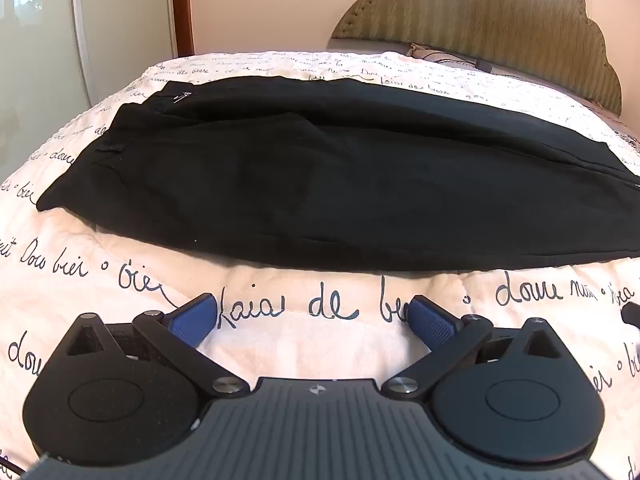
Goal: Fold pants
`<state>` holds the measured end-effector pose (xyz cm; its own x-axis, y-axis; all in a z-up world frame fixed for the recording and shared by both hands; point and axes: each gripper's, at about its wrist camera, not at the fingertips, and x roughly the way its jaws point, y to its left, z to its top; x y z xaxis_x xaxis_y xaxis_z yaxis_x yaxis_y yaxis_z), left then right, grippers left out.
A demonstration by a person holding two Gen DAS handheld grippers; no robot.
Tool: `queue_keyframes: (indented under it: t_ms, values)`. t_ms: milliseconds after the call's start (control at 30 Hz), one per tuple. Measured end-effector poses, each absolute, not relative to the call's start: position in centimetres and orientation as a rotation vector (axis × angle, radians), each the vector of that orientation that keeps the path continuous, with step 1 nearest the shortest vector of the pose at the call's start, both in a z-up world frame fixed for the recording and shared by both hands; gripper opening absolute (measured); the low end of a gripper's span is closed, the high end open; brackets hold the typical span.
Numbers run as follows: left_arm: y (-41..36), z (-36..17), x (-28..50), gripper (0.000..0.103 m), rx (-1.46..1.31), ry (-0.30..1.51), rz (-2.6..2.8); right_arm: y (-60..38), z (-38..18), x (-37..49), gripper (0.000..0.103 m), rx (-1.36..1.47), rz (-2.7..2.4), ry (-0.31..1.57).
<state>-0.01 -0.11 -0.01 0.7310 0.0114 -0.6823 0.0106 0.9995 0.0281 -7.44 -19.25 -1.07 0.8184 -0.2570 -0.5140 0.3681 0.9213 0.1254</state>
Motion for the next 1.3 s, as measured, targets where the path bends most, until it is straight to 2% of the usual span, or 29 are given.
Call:
queue_keyframes:
  t_ms: [1300]
  values:
    - [0.1, 0.2, -0.7, 0.103, 0.013, 0.718, -0.004, -18.9, -1.0, -7.4, 0.103, 0.216, -0.342, 0.511]
